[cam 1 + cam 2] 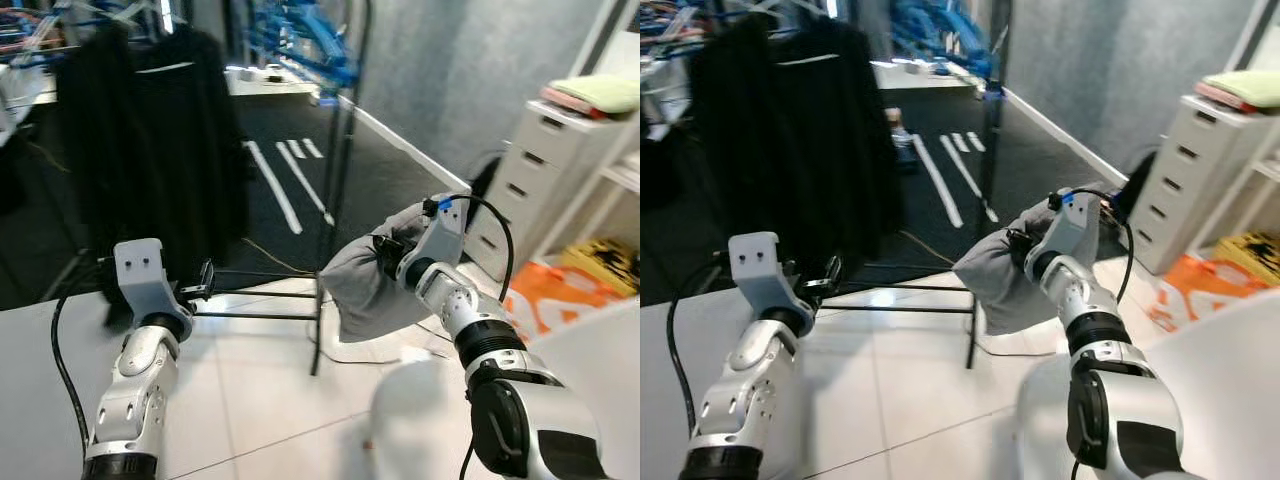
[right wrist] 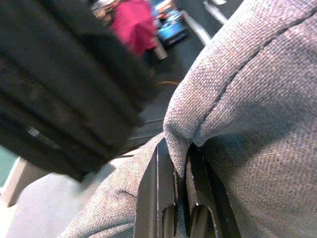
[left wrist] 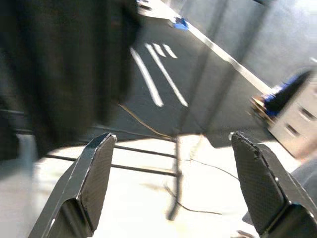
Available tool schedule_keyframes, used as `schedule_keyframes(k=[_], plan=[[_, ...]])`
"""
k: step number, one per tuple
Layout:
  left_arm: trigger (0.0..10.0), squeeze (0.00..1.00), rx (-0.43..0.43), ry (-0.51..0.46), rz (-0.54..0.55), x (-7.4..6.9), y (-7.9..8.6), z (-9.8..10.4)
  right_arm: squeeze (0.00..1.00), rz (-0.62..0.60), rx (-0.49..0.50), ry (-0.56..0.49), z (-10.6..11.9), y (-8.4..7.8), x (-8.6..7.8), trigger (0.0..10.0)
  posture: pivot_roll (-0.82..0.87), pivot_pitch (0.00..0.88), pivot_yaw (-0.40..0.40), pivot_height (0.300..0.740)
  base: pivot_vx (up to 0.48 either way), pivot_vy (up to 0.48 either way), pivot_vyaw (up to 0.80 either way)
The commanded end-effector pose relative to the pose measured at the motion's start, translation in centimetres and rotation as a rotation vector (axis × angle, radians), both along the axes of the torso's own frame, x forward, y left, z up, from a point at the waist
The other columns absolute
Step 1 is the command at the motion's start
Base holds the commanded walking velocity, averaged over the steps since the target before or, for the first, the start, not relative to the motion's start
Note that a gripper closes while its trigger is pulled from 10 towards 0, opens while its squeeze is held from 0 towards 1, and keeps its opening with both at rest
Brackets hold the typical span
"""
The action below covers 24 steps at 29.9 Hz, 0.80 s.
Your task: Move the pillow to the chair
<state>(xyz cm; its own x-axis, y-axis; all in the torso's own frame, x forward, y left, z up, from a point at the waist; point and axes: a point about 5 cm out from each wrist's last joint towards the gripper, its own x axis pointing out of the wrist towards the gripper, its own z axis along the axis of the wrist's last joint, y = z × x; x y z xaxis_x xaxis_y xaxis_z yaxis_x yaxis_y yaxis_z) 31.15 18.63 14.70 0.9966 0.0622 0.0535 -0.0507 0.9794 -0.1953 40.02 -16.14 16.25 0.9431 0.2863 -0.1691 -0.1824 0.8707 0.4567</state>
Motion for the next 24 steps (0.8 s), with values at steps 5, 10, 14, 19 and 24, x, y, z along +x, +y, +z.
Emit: schedule_keyframes(k=[5,10,14,19,24], plan=[[10.0,0.0,-0.013,-0.007,-0.018,0.2,-0.4,0.2,0.0,-0.054,-0.186,0.106,-2.1,-1.4,-0.6,10.0,-0.19,0.0,-0.044,0.74,0.0,0.0,0.0],[10.0,0.0,-0.014,-0.008,-0.019,0.2,-0.3,0.3,0.0,-0.102,-0.236,0.18,-3.3,-2.4,-1.1,10.0,-0.19,0.0,-0.043,0.74,0.0,0.0,0.0],[10.0,0.0,-0.013,-0.005,-0.019,0.1,-0.2,0.2,0.0,-0.042,-0.267,0.319,-5.5,-2.4,-2.2,10.0,-0.2,0.0,-0.041,0.74,0.0,0.0,0.0],[10.0,0.0,-0.018,-0.002,-0.017,0.1,-0.3,0.2,0.0,0.027,-0.274,0.37,-6.3,-1.6,-2.7,10.0,-0.2,0.0,-0.041,0.74,0.0,0.0,0.0],[10.0,0.0,-0.021,0.0,-0.018,0.1,-0.4,0.2,0.0,0.066,-0.363,0.483,-8.2,-1.7,-3.9,10.0,-0.2,0.0,-0.04,0.74,0.0,0.0,0.0]])
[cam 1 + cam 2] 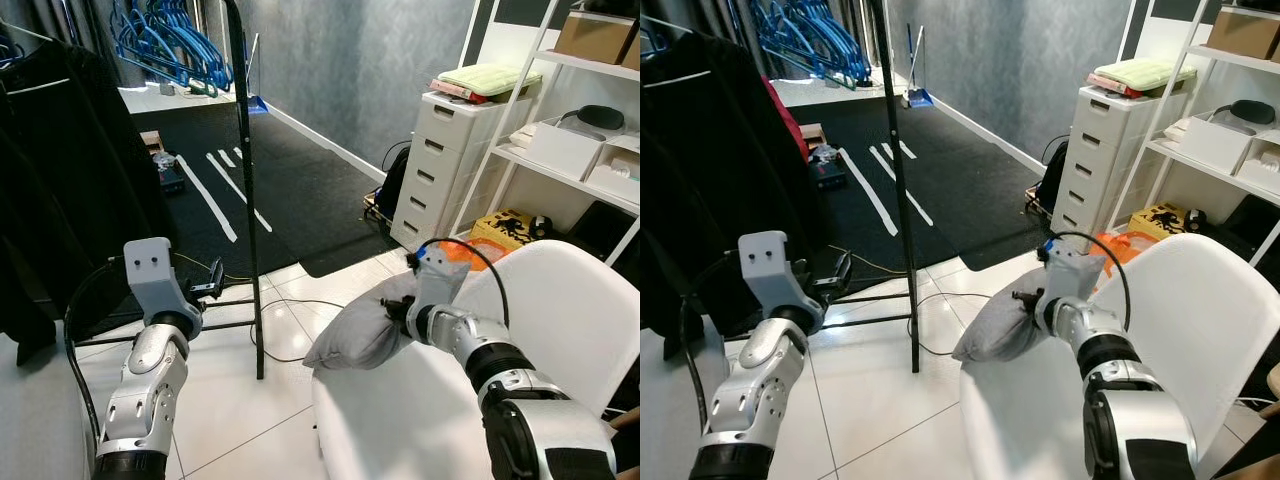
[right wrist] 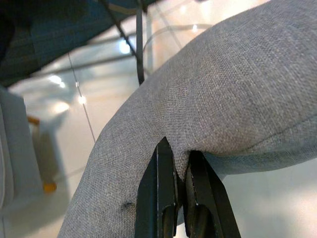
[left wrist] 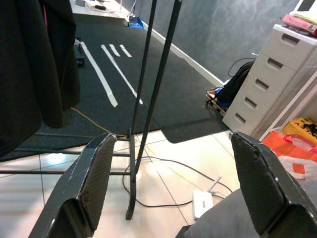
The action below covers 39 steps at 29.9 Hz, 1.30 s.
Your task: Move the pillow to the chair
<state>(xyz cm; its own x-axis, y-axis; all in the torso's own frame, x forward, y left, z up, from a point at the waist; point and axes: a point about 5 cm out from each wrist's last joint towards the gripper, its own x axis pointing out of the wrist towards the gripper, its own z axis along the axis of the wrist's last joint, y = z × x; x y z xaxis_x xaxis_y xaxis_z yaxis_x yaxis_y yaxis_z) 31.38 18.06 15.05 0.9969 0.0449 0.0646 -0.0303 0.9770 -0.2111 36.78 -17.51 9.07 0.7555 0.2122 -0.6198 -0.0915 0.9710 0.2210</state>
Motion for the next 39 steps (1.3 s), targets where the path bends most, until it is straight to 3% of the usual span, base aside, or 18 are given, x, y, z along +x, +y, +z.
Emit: schedule_keyframes(k=[1,9,11,16,29,33,39], plan=[[10.0,0.0,-0.005,0.012,0.001,-0.1,0.2,-0.2,0.0,0.005,-0.079,0.078,-1.3,-0.6,-0.9,10.0,-0.2,0.0,-0.04,0.74,0.0,0.0,0.0],[10.0,0.0,-0.005,0.013,0.002,-0.3,0.3,-0.1,0.0,-0.035,-0.159,0.2,-3.3,-3.2,-2.8,10.0,-0.2,0.008,-0.045,0.74,0.0,0.0,0.0],[10.0,0.0,-0.007,0.014,0.001,-0.3,0.3,-0.1,0.0,-0.079,-0.166,0.228,-4.0,-4.6,-3.6,10.0,-0.21,0.011,-0.046,0.74,0.0,0.0,0.0],[10.0,0.0,-0.017,0.029,-0.006,-0.3,0.0,-0.3,0.0,-0.159,-0.143,0.204,-3.9,-6.1,-3.8,10.0,-0.21,0.012,-0.044,0.74,0.0,0.0,0.0],[10.0,0.0,-0.018,0.043,-0.006,-0.2,-0.1,-0.5,0.0,-0.253,-0.086,0.141,-3.3,-6.9,-3.4,10.0,-0.21,0.013,-0.043,0.74,0.0,0.0,0.0],[10.0,0.0,-0.014,0.048,-0.005,-0.2,0.0,-0.5,0.0,-0.288,-0.042,0.085,-2.7,-7.0,-3.0,10.0,-0.21,0.012,-0.041,0.74,0.0,0.0,-0.64],[10.0,0.0,-0.009,0.053,0.002,0.0,0.1,-0.5,0.0,-0.293,-0.033,0.084,-2.7,-6.9,-3.0,10.0,-0.21,0.006,-0.039,0.74,0.0,0.0,-0.73]])
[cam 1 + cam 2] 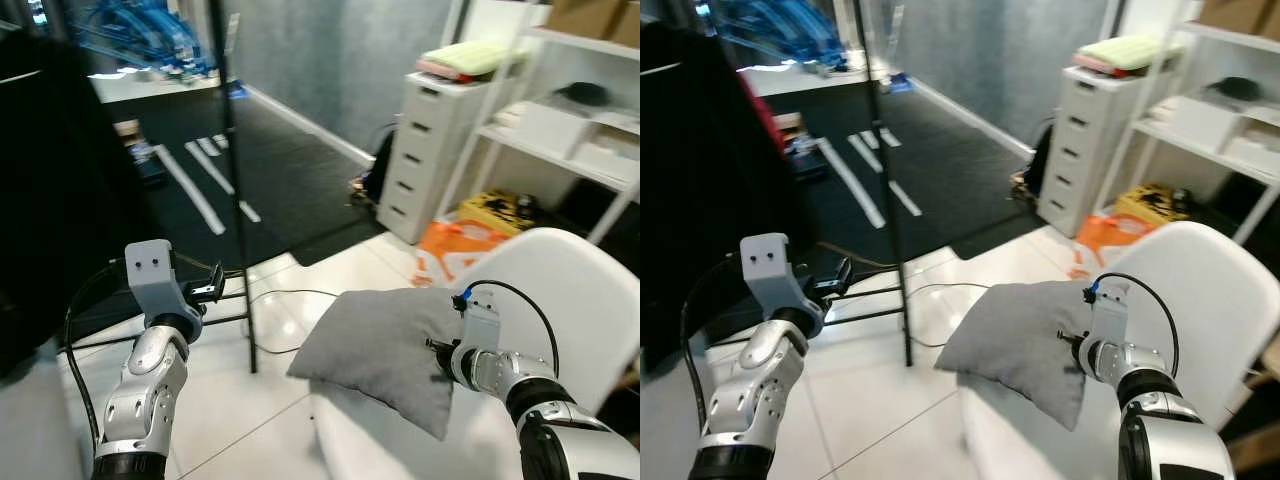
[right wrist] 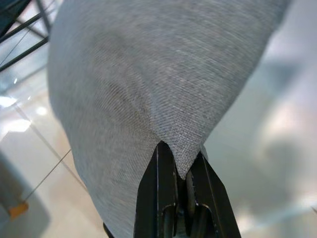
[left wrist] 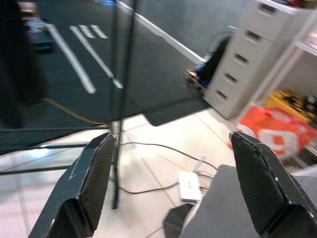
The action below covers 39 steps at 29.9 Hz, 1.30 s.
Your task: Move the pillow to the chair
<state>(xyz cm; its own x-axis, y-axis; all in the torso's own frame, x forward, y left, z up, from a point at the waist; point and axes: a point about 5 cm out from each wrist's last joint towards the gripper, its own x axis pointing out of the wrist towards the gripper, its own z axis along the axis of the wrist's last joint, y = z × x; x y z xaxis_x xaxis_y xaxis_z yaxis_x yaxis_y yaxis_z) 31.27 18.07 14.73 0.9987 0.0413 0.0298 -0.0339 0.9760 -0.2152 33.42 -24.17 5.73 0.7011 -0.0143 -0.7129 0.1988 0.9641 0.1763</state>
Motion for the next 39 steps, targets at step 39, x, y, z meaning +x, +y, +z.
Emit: schedule_keyframes(k=[39], plan=[[10.0,0.0,0.027,0.008,-0.034,0.3,-0.3,0.1,0.0,-0.134,-0.035,-0.095,0.5,-0.6,0.5,10.0,-0.2,0.004,-0.021,0.74,0.0,0.074,-0.73]])
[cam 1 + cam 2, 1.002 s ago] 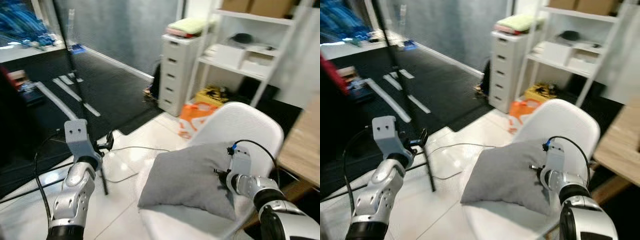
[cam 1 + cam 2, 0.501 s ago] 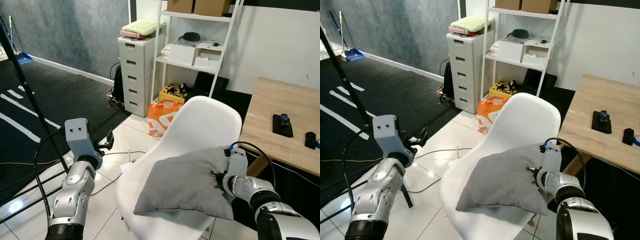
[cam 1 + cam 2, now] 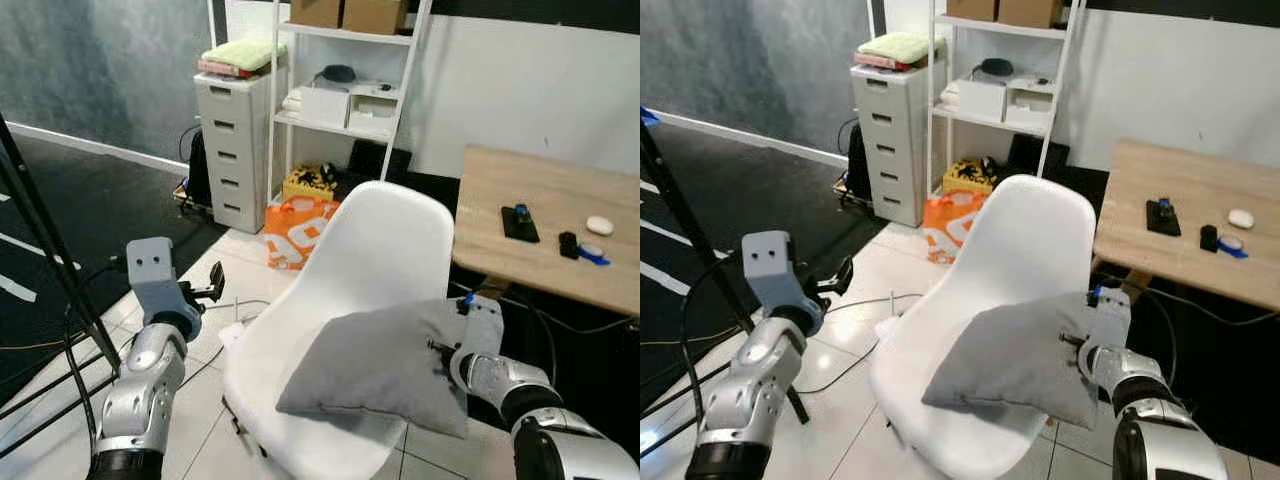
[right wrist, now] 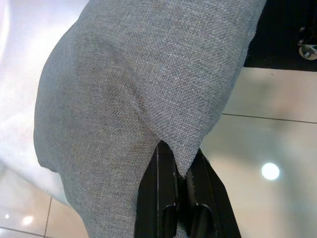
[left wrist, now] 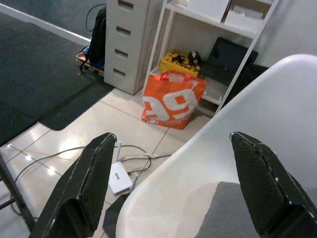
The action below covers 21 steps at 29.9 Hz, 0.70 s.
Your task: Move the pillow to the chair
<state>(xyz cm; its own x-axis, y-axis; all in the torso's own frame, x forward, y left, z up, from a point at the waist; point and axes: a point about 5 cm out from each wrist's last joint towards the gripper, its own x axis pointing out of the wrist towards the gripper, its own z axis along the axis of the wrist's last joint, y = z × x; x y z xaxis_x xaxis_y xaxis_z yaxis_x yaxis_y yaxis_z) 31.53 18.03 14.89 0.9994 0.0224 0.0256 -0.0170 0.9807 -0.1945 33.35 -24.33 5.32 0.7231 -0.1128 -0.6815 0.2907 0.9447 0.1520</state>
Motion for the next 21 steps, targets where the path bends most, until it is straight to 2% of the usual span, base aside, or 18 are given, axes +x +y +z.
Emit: schedule_keyframes(k=[1,8,14,16,21], plan=[[10.0,0.0,0.006,0.002,-0.02,0.1,-0.3,0.0,0.0,-0.046,-0.004,-0.071,1.1,-0.7,0.6,10.0,-0.2,0.004,-0.021,0.74,0.0,0.0,-0.71],[10.0,0.0,0.032,-0.004,-0.044,0.0,-0.7,0.1,0.0,-0.073,-0.002,-0.11,1.3,-1.1,0.7,10.0,-0.2,0.008,-0.014,0.74,0.0,0.0,-0.13],[10.0,0.0,0.051,0.001,-0.055,-0.1,-1.0,0.0,0.0,-0.054,0.007,-0.085,0.8,-0.6,0.4,10.0,-0.2,0.01,-0.012,0.74,0.0,0.0,0.0],[10.0,0.0,0.047,0.002,-0.055,-0.1,-1.1,0.1,0.0,-0.053,0.023,-0.055,0.2,-0.3,0.1,10.0,-0.19,0.017,-0.011,0.73,0.0,0.0,0.0],[10.0,0.0,0.048,0.003,-0.058,-0.2,-1.0,0.1,0.0,-0.06,0.05,-0.061,0.0,-0.1,0.1,10.0,-0.19,0.022,-0.008,0.71,0.0,0.0,0.0]])
